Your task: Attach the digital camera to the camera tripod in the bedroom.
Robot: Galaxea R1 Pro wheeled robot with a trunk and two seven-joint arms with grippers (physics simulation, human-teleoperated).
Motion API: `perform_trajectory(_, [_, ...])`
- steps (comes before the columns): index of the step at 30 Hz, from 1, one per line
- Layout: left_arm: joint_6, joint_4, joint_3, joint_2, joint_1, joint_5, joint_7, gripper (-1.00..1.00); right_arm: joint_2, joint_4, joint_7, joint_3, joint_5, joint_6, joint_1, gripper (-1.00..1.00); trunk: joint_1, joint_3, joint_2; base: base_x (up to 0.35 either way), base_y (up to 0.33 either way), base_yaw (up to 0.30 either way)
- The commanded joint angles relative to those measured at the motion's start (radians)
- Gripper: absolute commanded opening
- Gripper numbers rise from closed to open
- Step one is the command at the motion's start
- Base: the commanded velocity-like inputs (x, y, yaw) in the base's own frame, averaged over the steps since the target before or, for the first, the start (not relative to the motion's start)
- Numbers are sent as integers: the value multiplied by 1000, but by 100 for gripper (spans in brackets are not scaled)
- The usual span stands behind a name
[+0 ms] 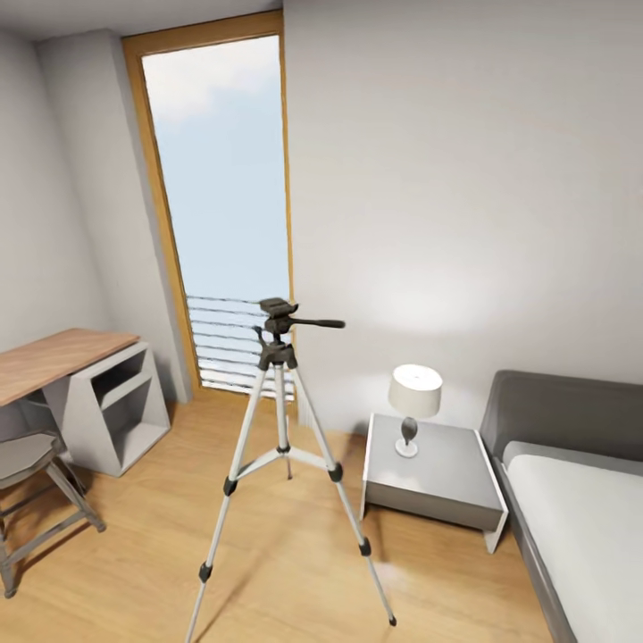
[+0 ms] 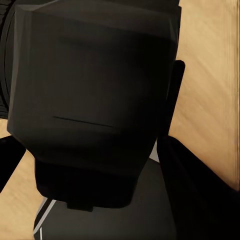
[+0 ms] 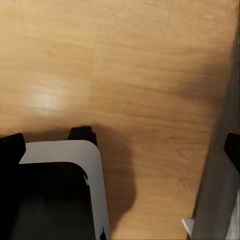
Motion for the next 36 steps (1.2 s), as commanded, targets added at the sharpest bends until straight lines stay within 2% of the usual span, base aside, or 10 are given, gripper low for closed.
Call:
perform_trajectory(1, [0,0,-8,0,-1,7,2,-100,0,3,5,2,-10,-2,-2,100,1,-1,-1,246,-234,0])
perform_trajectory(9, [0,0,-8,2,-1,8,2,-100,3,3,4,3,-10,0,-2,100,1,-1,-1,249,-233,28])
perform_trajectory(18, [-1,0,-7,2,-1,9,2,-100,2,3,-2,3,-10,-2,-2,100,1,-1,-1,246,-206,227])
perform_trajectory(25, [-1,0,-7,3,-1,11,3,-100,2,3,-2,3,-10,-2,-2,100,1,-1,-1,180,-65,268])
perform_trajectory(36, [-3,0,-7,4,-1,15,4,-100,2,3,-2,3,-10,-2,-2,100,1,-1,-1,36,-8,272])
